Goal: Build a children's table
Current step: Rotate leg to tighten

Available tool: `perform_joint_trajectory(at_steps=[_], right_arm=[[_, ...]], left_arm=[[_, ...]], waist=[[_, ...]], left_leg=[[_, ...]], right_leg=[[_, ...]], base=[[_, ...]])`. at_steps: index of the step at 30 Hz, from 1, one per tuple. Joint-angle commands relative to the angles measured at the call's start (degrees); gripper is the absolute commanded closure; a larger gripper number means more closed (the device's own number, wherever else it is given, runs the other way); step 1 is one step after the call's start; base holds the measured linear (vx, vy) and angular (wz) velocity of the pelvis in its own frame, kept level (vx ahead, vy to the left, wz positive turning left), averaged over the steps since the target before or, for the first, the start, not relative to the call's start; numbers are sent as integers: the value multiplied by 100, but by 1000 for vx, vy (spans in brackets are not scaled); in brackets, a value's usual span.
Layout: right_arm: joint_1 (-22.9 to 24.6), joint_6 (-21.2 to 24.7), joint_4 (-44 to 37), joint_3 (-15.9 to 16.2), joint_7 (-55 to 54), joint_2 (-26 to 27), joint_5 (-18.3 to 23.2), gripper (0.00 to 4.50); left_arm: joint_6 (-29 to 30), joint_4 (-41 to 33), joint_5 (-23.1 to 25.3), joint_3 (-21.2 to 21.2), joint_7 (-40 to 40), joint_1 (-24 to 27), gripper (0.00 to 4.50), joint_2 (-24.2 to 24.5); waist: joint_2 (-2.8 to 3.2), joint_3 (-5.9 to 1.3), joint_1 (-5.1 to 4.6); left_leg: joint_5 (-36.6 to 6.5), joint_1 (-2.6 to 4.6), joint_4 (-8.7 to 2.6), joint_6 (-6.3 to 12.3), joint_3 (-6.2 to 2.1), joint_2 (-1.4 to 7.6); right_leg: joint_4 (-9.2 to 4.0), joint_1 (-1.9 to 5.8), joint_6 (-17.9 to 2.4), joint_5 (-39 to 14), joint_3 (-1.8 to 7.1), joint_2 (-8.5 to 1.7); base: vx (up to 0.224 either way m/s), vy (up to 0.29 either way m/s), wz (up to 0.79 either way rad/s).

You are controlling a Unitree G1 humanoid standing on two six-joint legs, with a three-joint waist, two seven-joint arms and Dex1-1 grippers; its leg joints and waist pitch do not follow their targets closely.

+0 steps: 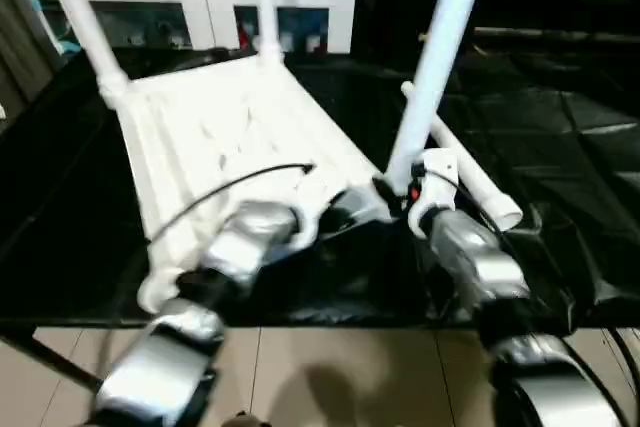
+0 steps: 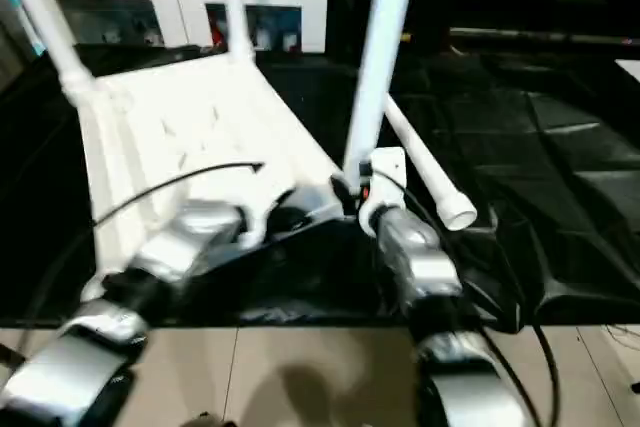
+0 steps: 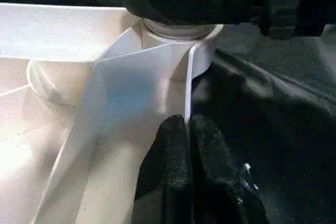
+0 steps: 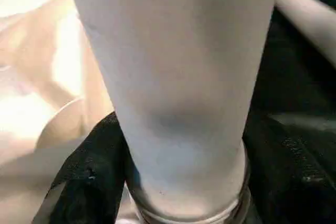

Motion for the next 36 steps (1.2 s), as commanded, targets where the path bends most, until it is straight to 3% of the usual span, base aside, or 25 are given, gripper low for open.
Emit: perform_joint_trajectory(at_steps=[1, 2, 5, 9, 11, 14, 21, 26, 30, 36], right_arm=[[6, -42, 445, 132, -65, 214, -145, 180], [-35, -141, 482, 163, 16, 249, -168, 124], [-78, -282, 509, 181, 148, 261, -165, 110], [-75, -406, 459, 195, 445, 182, -121, 66], [31, -451, 252, 307, 990, -32, -120, 66], [116, -447, 102, 400, 1348, -175, -129, 66], [837, -115, -1227, 1110, 3571, -1230, -98, 66], [1053, 115, -1655, 1233, 4334, -1674, 46, 66], [1047, 200, -1703, 1192, 4462, -1704, 128, 66], [1052, 415, -1835, 1261, 4627, -1666, 159, 111]], left_arm=[[-206, 42, -54, 139, 320, -202, 450, -187], [-262, 70, -34, 114, 298, -223, 450, -210], [-364, 26, -29, 54, 83, -193, 450, -163], [-376, -104, -86, 36, -240, -87, 450, -6], [-497, -283, -161, -33, -773, 87, 450, 249], [-558, -367, -193, -72, -1036, 181, 450, 389], [-673, -935, -542, -156, -2468, 650, 450, 1080], [-631, -1157, -602, -146, -3020, 785, 450, 1390], [-634, -1202, -645, -111, -3110, 795, 450, 1481], [-585, -1315, -653, -102, -3186, 830, 450, 1531]], waist=[[-22, -406, -5], [-26, -415, -4], [-37, -416, 7], [-36, -393, -1], [-37, -391, 3], [-28, -386, 13], [-17, -393, 54], [-22, -376, 100], [-32, -382, 105], [-41, -405, 140]], left_leg=[[-1052, 61, -371, 98, -109, 221], [-973, 46, -364, 155, -108, 218], [-859, 33, -351, 278, -100, 215], [-1041, 39, -369, 330, -101, 224], [-1145, 45, -375, 292, -107, 232], [-1097, 54, -376, 329, -100, 244], [-1033, 47, -368, 426, -96, 273], [-1153, 58, -379, 368, -92, 278], [-1131, 56, -376, 323, -95, 276], [-886, 43, -360, 372, -96, 277]], right_leg=[[-447, 238, -1129, -910, 322, -389], [-422, 262, -1172, -749, 318, -392], [-400, 277, -1247, -500, 318, -391], [-435, 278, -1238, -815, 314, -400], [-462, 277, -1196, -1068, 314, -418], [-454, 263, -1214, -978, 323, -409], [-402, 276, -1298, -670, 323, -397], [-427, 263, -1270, -975, 325, -402], [-423, 253, -1283, -1006, 326, -410], [-373, 264, -1322, -691, 323, -405]], base=[[0, 0, 0], [0, 0, 0], [0, 0, 0], [0, 0, 0], [0, 0, 0], [0, 0, 0], [0, 0, 0], [0, 0, 0], [0, 0, 0], [0, 0, 0]])
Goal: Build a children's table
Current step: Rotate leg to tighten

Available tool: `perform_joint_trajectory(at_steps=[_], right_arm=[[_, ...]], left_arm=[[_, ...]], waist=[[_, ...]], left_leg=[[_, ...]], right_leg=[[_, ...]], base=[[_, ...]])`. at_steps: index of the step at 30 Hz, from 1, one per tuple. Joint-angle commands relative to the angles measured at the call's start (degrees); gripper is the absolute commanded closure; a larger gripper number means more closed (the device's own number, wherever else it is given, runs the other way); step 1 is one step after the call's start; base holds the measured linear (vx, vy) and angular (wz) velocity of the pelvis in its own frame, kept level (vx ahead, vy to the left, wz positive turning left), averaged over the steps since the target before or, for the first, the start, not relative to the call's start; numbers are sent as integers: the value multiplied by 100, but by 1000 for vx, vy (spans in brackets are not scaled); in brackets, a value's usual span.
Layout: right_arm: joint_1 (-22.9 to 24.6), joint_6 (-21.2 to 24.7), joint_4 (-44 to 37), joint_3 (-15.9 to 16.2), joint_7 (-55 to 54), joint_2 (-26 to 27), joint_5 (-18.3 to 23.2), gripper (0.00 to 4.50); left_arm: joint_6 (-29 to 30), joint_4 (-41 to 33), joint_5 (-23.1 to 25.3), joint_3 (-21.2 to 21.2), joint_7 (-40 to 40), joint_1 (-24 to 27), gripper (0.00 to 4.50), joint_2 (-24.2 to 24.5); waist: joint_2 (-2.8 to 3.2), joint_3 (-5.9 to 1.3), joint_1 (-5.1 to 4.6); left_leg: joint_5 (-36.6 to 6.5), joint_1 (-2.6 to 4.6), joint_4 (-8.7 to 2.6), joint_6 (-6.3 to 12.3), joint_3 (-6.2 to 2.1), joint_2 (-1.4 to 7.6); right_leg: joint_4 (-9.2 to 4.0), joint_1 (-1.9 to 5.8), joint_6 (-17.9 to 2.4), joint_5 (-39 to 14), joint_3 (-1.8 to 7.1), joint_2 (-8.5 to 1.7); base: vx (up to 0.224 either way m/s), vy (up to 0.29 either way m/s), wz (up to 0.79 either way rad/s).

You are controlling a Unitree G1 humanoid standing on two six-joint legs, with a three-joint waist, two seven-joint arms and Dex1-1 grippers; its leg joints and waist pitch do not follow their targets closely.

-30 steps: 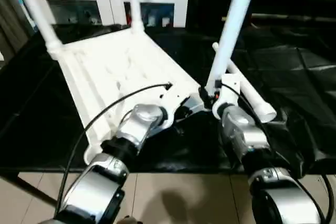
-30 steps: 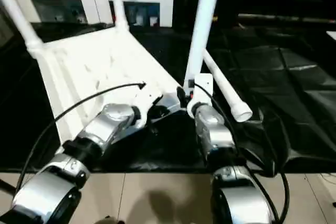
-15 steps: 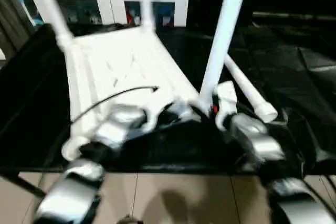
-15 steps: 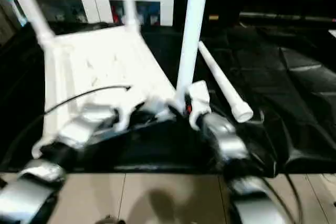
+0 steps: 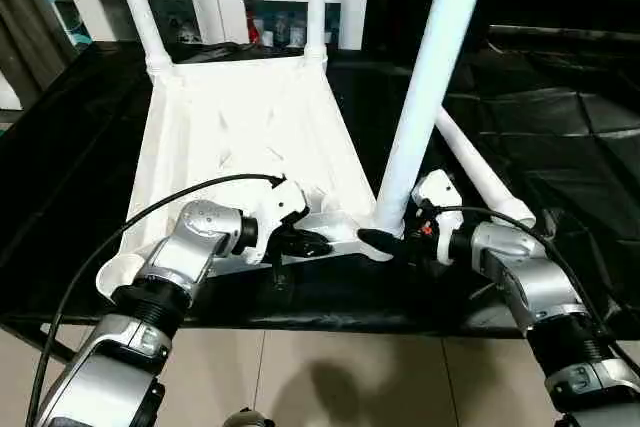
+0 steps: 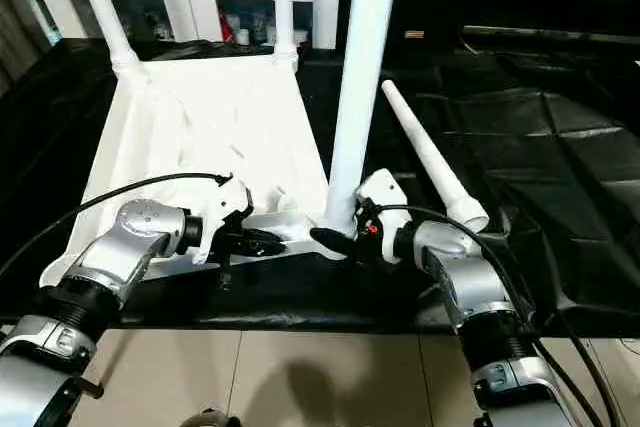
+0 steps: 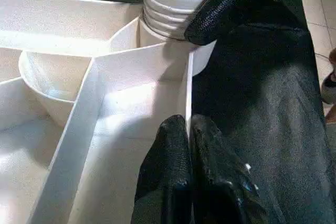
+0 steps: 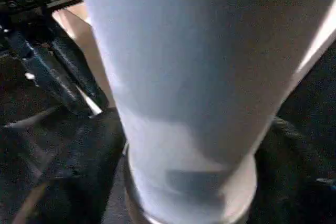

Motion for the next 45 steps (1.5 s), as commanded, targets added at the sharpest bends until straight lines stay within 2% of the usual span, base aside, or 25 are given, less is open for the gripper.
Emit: perform_joint_trajectory(at_steps=[1, 6, 7, 12, 14, 15, 16, 17, 19, 20, 22, 23, 27, 29, 32, 33, 34, 35, 37, 38, 39, 41, 42, 44, 45], right_arm=[[30, 91, -129, 73, 101, -32, 30, 133], [63, 107, -110, 72, 140, -34, 23, 147], [73, 115, -104, 67, 131, -32, 21, 167], [33, 180, 222, -135, -631, 192, -118, 177], [-58, 241, 493, -358, -1320, 419, -150, 177], [-161, 299, 732, -619, -2034, 660, -114, 178], [-204, 323, 832, -730, -2335, 762, -98, 178], [-267, 311, 987, -852, -2788, 893, -119, 178], [-384, 278, 1255, -1021, -3522, 1095, -161, 178], [-495, 237, 1454, -1136, -4043, 1296, -153, 178], [-589, 168, 1591, -1156, -4316, 1435, -172, 178], [-670, 81, 1693, -1153, -4448, 1550, -178, 178], [-830, -154, 1888, -1130, -4561, 1737, -291, 178], [-882, -317, 1932, -1120, -4463, 1764, -298, 122], [-935, -602, 1985, -1128, -4371, 1743, -305, 95], [-942, -675, 1996, -1090, -4389, 1711, -366, 83], [-943, -719, 1995, -1069, -4398, 1689, -398, 83], [-926, -782, 1933, -1070, -4402, 1665, -405, 83], [-898, -869, 1840, -1114, -4399, 1624, -383, 83], [-846, -929, 1709, -1131, -4358, 1560, -388, 83], [-752, -931, 1502, -1156, -4265, 1500, -366, 83], [-557, -881, 1092, -1147, -4058, 1396, -331, 83], [-505, -861, 985, -1134, -3999, 1370, -322, 83], [-350, -773, 768, -1097, -3893, 1289, -325, 83], [-318, -745, 738, -1095, -3872, 1274, -320, 83]], left_arm=[[-44, -204, -196, 18, -182, 32, 450, -27], [-34, -230, -185, 12, -189, 57, 450, -12], [-23, -244, -188, 15, -188, 66, 450, -5], [116, -158, -80, 93, 241, 30, 450, -109], [225, 14, 20, 149, 663, -83, 450, -270], [334, 263, 112, 227, 1201, -263, 450, -484], [380, 370, 151, 260, 1430, -340, 450, -576], [469, 548, 190, 326, 1809, -474, 450, -734], [568, 900, 221, 463, 2518, -735, 450, -1045], [598, 1167, 260, 517, 3044, -951, 450, -1314], [572, 1329, 270, 547, 3375, -1096, 450, -1499], [543, 1434, 291, 551, 3594, -1193, 450, -1612], [360, 1655, 398, 497, 3758, -1333, 450, -1728], [273, 1725, 430, 465, 3684, -1354, 450, -1723], [142, 1874, 448, 421, 3654, -1393, 450, -1645], [126, 1905, 440, 422, 3655, -1405, 450, -1638], [115, 1925, 435, 424, 3663, -1413, 450, -1637], [82, 1953, 438, 431, 3688, -1422, 450, -1618], [20, 2030, 445, 453, 3742, -1450, 450, -1596], [-58, 2096, 440, 499, 3799, -1472, 450, -1581], [-157, 2174, 451, 530, 3866, -1504, 450, -1569], [-478, 2303, 440, 589, 3958, -1561, 450, -1567], [-591, 2335, 430, 604, 3973, -1576, 450, -1570], [-996, 2419, 388, 665, 4065, -1628, 450, -1606], [-1105, 2431, 367, 686, 4064, -1637, 450, -1619]], waist=[[-52, -420, 11], [-55, -415, 18], [-54, -414, 16], [-72, -405, -2], [-73, -390, -23], [-82, -387, -36], [-68, -366, -69], [-85, -370, -94], [-61, -372, -111], [-70, -387, -118], [-61, -396, -110], [-74, -405, -101], [-65, -437, -84], [-80, -440, -87], [-114, -421, -100], [-118, -426, -141], [-175, -430, -153], [-146, -436, -140], [-179, -441, -146], [-173, -438, -143], [-223, -437, -138], [-205, -451, -117], [-221, -449, -112], [-184, -451, -120], [-196, -453, -117]], left_leg=[[-817, 63, -333, 392, -103, 272], [-779, 48, -322, 425, -100, 268], [-801, 49, -324, 417, -101, 269], [-840, 57, -328, 350, -97, 269], [-951, 51, -342, 273, -108, 256], [-1004, 57, -346, 235, -109, 256], [-1137, 97, -360, 130, -100, 252], [-1225, 101, -363, 11, -114, 232], [-1228, 106, -361, -41, -105, 228], [-1209, 86, -355, 9, -107, 215], [-1194, 116, -344, 24, -98, 213], [-1140, 100, -338, 65, -99, 204], [-797, 52, -313, 260, -99, 203], [-708, 40, -306, 339, -96, 199], [-886, 26, -313, 406, -98, 195], [-845, -31, -325, 381, -124, 192], [-785, -49, -329, 381, -128, 194], [-748, -16, -320, 370, -123, 200], [-603, 5, -290, 497, -97, 203], [-573, 0, -287, 531, -94, 200], [-535, -3, -274, 610, -79, 186], [-437, 3, -266, 706, -87, 199], [-368, -7, -257, 784, -87, 192], [-372, -6, -246, 843, -85, 187], [-397, 2, -243, 852, -78, 185]], right_leg=[[-356, 286, -1350, -575, 326, -404], [-345, 279, -1372, -519, 320, -403], [-348, 279, -1363, -558, 320, -403], [-359, 263, -1339, -671, 334, -409], [-387, 264, -1294, -915, 332, -416], [-399, 260, -1265, -1029, 332, -415], [-438, 209, -1228, -1302, 346, -408], [-462, 233, -1154, -1591, 333, -418], [-494, 222, -1070, -1623, 340, -413], [-495, 244, -1032, -1553, 338, -410], [-502, 212, -1036, -1484, 345, -404], [-491, 236, -1056, -1370, 337, -398], [-412, 280, -1162, -663, 326, -387], [-388, 288, -1216, -488, 322, -384], [-419, 298, -1180, -761, 315, -406], [-408, 350, -1109, -848, 300, -410], [-409, 363, -1065, -864, 288, -404], [-413, 319, -1052, -886, 289, -398], [-378, 289, -1213, -545, 314, -399], [-374, 288, -1232, -487, 310, -397], [-369, 292, -1233, -412, 311, -386], [-340, 294, -1223, -212, 313, -381], [-326, 298, -1220, -49, 310, -372], [-333, 293, -1265, 2, 309, -374], [-336, 291, -1278, -2, 308, -373]], base=[[0, 0, 0], [0, 0, 0], [0, 0, 0], [0, 0, 0], [0, 0, 0], [0, 0, 0], [0, 0, 0], [0, 0, 0], [0, 0, 0], [0, 0, 0], [0, 0, 0], [0, 0, 0], [0, 0, 0], [0, 0, 0], [0, 0, 0], [0, 0, 0], [0, 0, 0], [0, 0, 0], [0, 0, 0], [0, 0, 0], [0, 0, 0], [0, 0, 0], [0, 0, 0], [0, 0, 0], [0, 0, 0]])
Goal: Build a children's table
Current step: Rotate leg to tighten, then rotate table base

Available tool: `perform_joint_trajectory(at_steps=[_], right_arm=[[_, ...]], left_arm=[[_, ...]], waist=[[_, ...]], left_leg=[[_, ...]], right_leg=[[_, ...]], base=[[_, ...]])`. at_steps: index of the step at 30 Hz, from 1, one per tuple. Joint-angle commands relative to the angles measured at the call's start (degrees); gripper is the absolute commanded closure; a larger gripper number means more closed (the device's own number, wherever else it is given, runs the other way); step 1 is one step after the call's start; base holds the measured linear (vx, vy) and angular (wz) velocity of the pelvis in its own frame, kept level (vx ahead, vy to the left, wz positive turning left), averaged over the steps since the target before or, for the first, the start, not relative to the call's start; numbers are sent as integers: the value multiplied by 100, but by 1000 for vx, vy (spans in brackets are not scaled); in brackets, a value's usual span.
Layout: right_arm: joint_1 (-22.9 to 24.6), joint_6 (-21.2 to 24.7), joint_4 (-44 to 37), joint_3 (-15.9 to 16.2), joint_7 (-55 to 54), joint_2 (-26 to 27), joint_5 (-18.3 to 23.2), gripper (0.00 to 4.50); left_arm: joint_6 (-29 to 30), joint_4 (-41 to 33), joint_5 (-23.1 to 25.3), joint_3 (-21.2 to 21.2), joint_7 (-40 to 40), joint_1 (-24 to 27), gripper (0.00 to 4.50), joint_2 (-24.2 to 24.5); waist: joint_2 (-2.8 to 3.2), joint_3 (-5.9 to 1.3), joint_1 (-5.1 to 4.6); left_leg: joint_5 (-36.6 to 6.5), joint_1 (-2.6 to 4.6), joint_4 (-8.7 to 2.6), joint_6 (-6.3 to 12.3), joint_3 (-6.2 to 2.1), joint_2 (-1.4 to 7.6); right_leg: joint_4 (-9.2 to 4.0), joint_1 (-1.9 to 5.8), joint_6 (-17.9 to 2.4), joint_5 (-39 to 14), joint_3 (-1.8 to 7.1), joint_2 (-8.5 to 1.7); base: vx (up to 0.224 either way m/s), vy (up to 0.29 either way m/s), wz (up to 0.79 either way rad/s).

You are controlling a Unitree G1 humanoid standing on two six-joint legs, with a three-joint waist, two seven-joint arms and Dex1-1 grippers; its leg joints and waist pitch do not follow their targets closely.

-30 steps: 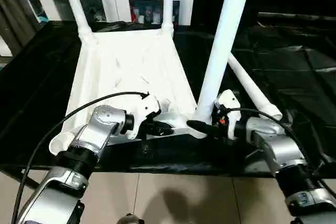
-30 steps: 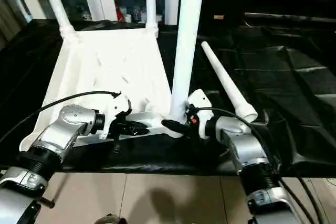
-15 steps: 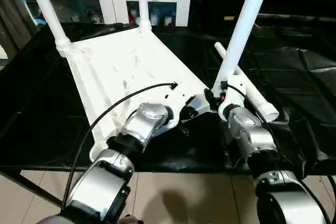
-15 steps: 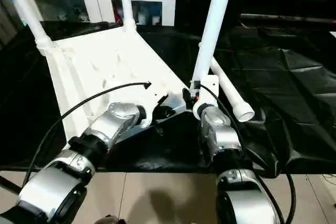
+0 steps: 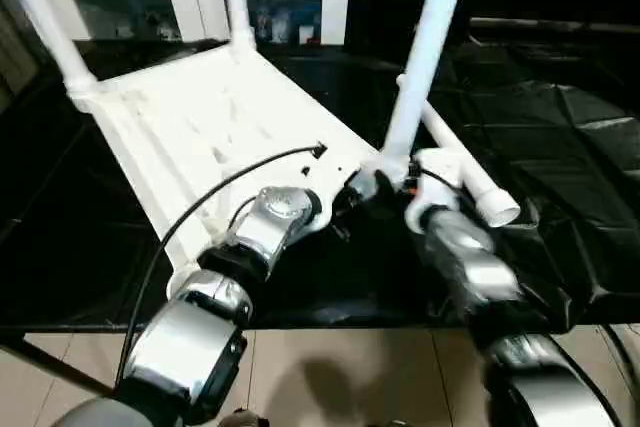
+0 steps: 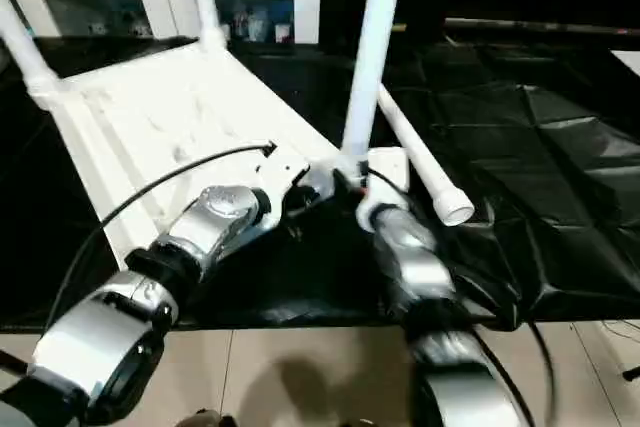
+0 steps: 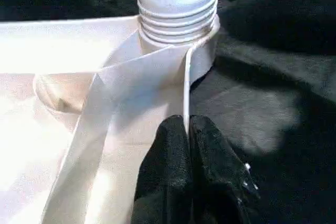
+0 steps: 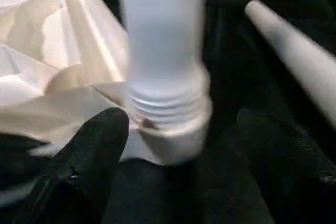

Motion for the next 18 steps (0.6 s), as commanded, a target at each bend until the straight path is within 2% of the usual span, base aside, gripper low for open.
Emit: perform_joint_trajectory(at_steps=[1, 2, 3, 4, 5, 7, 8, 9, 10, 11, 13, 14, 16, 18], right_arm=[[88, 98, -164, 26, 41, -26, 22, 83], [88, 98, -164, 26, 41, -26, 22, 83], [126, 94, -178, 13, -15, -40, 13, 73], [132, 90, -180, 3, -32, -39, 18, 73], [134, 89, -180, 0, -38, -38, 19, 73], [168, 107, -203, -34, -122, -6, 33, 73], [210, 149, -270, -34, -128, 7, 25, 73], [238, 197, -309, -3, -101, 8, 0, 73], [238, 197, -309, -3, -101, 8, 0, 73], [315, 301, -410, 132, 37, -14, -76, 73], [348, 334, -445, 195, 116, -24, -102, 73], [426, 403, -490, 281, 202, -10, -126, 73], [443, 419, -498, 292, 205, -5, -127, 73], [452, 427, -492, 309, 225, 1, -130, 73]], left_arm=[[-671, -113, -222, 308, 159, -150, 450, -25], [-671, -113, -222, 308, 159, -150, 450, -25], [-736, -121, -267, 349, 135, -196, 405, -38], [-712, -139, -293, 370, 125, -211, 393, -46], [-704, -145, -301, 377, 121, -216, 393, -49], [-848, -269, -321, 416, 225, -230, 386, -52], [-939, -315, -372, 505, 333, -253, 371, -51], [-982, -380, -473, 662, 486, -270, 358, -32], [-982, -380, -473, 662, 486, -270, 353, -32], [-1017, -508, -622, 977, 835, -284, 353, 139], [-1013, -550, -677, 1098, 950, -287, 353, 234], [-1147, -725, -545, 1158, 1182, -212, 353, 552], [-1199, -755, -494, 1149, 1225, -192, 353, 618], [-1181, -816, -485, 1174, 1252, -164, 353, 669]], waist=[[-73, -475, 53], [-94, -472, 44], [-41, -471, 65], [-60, -471, 58], [-66, -481, 78], [-31, -470, 71], [-40, -466, 64], [14, -463, 71], [-8, -457, 60], [-41, -454, 63], [-33, -450, 68], [-58, -460, 60], [-36, -454, 51], [-29, -454, 66]], left_leg=[[-424, 75, -281, 772, -99, 192], [-427, 71, -278, 777, -93, 188], [-458, 81, -283, 749, -102, 197], [-482, 88, -285, 738, -95, 204], [-519, 89, -281, 694, -99, 209], [-579, 92, -291, 660, -103, 225], [-675, 102, -300, 606, -106, 232], [-702, 105, -300, 582, -113, 230], [-742, 106, -305, 578, -108, 233], [-815, 96, -305, 538, -107, 221], [-837, 88, -303, 531, -109, 208], [-780, 74, -307, 527, -123, 210], [-769, 106, -305, 485, -113, 214], [-757, 113, -312, 432, -111, 226]], right_leg=[[-323, 380, -1337, -51, 297, -385], [-339, 376, -1343, -52, 296, -375], [-336, 370, -1375, -86, 294, -382], [-347, 363, -1381, -94, 295, -374], [-333, 373, -1463, -64, 294, -386], [-334, 362, -1489, -71, 293, -383], [-332, 361, -1481, -77, 293, -373], [-325, 362, -1490, -77, 291, -373], [-343, 360, -1481, -84, 291, -368], [-339, 380, -1474, -128, 289, -370], [-342, 386, -1433, -192, 287, -368], [-334, 394, -1320, -284, 285, -375], [-349, 354, -1300, -321, 291, -356], [-334, 346, -1331, -293, 296, -357]], base=[[0, 0, 0], [0, 0, 0], [0, 0, 0], [0, 0, 0], [0, 0, 0], [0, 0, 0], [0, 0, 0], [0, 0, 0], [0, 0, 0], [0, 0, 0], [0, 0, 0], [0, 0, 0], [0, 0, 0], [0, 0, 0]])
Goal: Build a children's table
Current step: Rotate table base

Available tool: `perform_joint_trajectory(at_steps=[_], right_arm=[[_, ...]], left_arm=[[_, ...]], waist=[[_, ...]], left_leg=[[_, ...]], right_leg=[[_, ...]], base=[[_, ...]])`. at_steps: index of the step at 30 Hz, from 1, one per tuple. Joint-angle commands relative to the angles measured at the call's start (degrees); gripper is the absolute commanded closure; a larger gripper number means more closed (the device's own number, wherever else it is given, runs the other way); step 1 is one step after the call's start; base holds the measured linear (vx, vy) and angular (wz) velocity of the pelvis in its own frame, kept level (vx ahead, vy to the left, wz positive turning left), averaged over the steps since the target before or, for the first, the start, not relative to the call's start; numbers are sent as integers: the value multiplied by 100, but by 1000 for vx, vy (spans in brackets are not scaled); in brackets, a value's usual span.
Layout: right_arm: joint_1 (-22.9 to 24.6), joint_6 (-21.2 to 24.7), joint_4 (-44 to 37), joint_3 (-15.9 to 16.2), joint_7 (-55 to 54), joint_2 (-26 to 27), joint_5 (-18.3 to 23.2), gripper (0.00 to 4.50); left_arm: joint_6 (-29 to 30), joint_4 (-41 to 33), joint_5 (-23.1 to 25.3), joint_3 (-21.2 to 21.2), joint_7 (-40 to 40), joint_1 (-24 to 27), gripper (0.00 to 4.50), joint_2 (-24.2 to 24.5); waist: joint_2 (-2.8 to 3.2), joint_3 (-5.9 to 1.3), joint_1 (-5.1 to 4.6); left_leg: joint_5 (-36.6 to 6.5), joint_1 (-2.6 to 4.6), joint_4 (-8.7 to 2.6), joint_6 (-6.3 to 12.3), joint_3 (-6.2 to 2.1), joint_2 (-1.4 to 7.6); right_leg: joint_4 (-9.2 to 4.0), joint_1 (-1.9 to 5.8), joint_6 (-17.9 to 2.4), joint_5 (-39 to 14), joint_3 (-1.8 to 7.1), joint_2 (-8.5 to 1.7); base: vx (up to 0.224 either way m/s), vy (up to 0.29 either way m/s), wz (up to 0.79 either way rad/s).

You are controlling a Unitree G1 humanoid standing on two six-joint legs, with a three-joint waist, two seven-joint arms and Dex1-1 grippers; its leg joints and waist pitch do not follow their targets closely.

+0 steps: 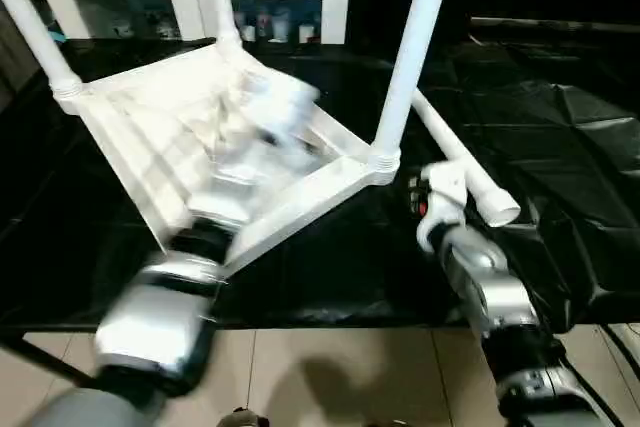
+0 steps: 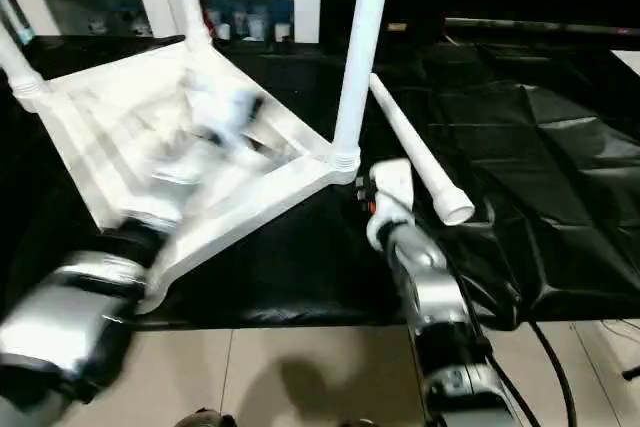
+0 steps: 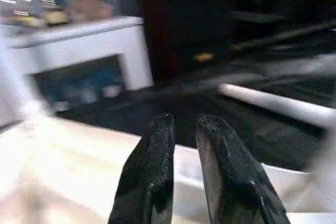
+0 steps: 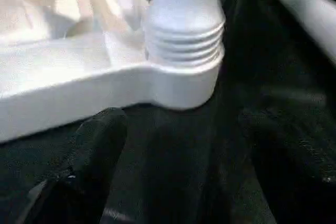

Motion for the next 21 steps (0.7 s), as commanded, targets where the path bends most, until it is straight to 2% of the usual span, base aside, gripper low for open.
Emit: perform_joint_trajectory(at_steps=[1, 2, 3, 4, 5, 6, 7, 8, 9, 10, 11, 12, 14, 15, 16, 19, 21], right_arm=[[0, 68, 18, 190, 185, 73, -93, 73], [-3, 68, 98, 253, 234, 107, -116, 73], [-3, 68, 98, 253, 234, 107, -116, 73], [-121, 47, 335, 344, 162, 165, -238, 73], [-121, 47, 335, 344, 162, 165, -238, 73], [-203, 57, 457, 322, 121, 205, -234, 73], [-300, 53, 603, 320, 76, 245, -254, 73], [-400, 34, 756, 311, 49, 287, -261, 73], [-400, 34, 756, 311, 49, 287, -261, 73], [-490, 19, 901, 306, 34, 329, -267, 73], [-592, -3, 1060, 327, 8, 360, -306, 73], [-671, -4, 1184, 336, -21, 386, -320, 73], [-779, -8, 1331, 338, -58, 422, -323, 73], [-779, -8, 1331, 338, -58, 422, -323, 73], [-855, -37, 1424, 344, -47, 456, -323, 73], [-1029, -158, 1663, 383, 25, 531, -360, 73], [-1069, -183, 1724, 387, 50, 544, -362, 73]], left_arm=[[269, -742, 209, 222, 251, 374, 353, 478], [431, -1041, 298, 330, 334, 544, 353, 740], [431, -1041, 298, 330, 334, 544, 353, 740], [784, -1539, 566, 468, 370, 891, 353, 1308], [784, -1539, 566, 468, 370, 891, 353, 1308], [934, -1666, 703, 506, 402, 1017, 353, 1534], [1082, -1767, 863, 513, 413, 1167, 353, 1811], [1180, -1772, 992, 521, 459, 1286, 353, 2049], [1180, -1772, 992, 521, 459, 1286, 353, 2049], [1233, -1729, 1121, 515, 533, 1385, 353, 2259], [1240, -1602, 1253, 410, 563, 1494, 353, 2491], [1298, -1549, 1309, 358, 600, 1605, 353, 2630], [1491, -1520, 1340, 250, 487, 1806, 353, 2755], [1491, -1520, 1340, 250, 487, 1806, 353, 2755], [1875, -1746, 1285, 180, 175, 2041, 353, 2743], [2736, -2506, 1145, 47, -516, 2541, 353, 2646], [2929, -2680, 1132, -17, -693, 2620, 353, 2627]], waist=[[-149, -459, 29], [-65, -459, 13], [-51, -454, -22], [-85, -457, -14], [-61, -453, -55], [-64, -447, -30], [-38, -441, -19], [5, -417, -20], [5, -417, -20], [51, -416, 45], [46, -404, 24], [52, -416, 32], [55, -409, 67], [55, -422, 76], [75, -427, 93], [64, -423, 89], [65, -402, 98]], left_leg=[[-767, 124, -344, 451, -102, 248], [-760, 69, -357, 413, -132, 270], [-739, 59, -365, 386, -132, 253], [-757, 95, -359, 354, -120, 247], [-760, 99, -368, 261, -132, 268], [-820, 159, -363, 175, -96, 261], [-842, 161, -368, 148, -108, 261], [-942, 160, -396, 28, -111, 262], [-942, 160, -396, 28, -111, 262], [-1132, 252, -395, -119, -90, 273], [-1256, 196, -420, -191, -108, 259], [-1260, 178, -430, -224, -116, 256], [-1400, 237, -436, -357, -106, 260], [-1395, 235, -435, -384, -107, 260], [-1390, 227, -437, -419, -112, 269], [-1403, 200, -441, -429, -111, 273], [-1566, 198, -451, -414, -113, 265]], right_leg=[[-324, 344, -1343, -271, 301, -369], [-278, 363, -1322, -313, 293, -408], [-283, 359, -1274, -343, 285, -379], [-312, 337, -1234, -394, 285, -366], [-276, 322, -1259, -390, 293, -383], [-311, 280, -1217, -510, 296, -362], [-298, 276, -1229, -527, 304, -372], [-302, 250, -1183, -596, 306, -347], [-302, 250, -1183, -596, 306, -347], [-323, 191, -1189, -593, 320, -346], [-300, 217, -1201, -569, 325, -340], [-288, 250, -1173, -554, 322, -341], [-303, 201, -1131, -529, 331, -342], [-282, 213, -1149, -490, 333, -357], [-272, 223, -1171, -465, 337, -384], [-270, 232, -1231, -479, 345, -403], [-316, 224, -1243, -710, 352, -406]], base=[[0, 0, 0], [0, 0, 0], [0, 0, 0], [0, 0, 0], [0, 0, 0], [0, 0, 0], [0, 0, 0], [0, 0, 0], [0, 0, 0], [0, 0, 0], [0, 0, 0], [0, 0, 0], [0, 0, 0], [0, 0, 0], [0, 0, 0], [0, 0, 0], [0, 0, 0]])
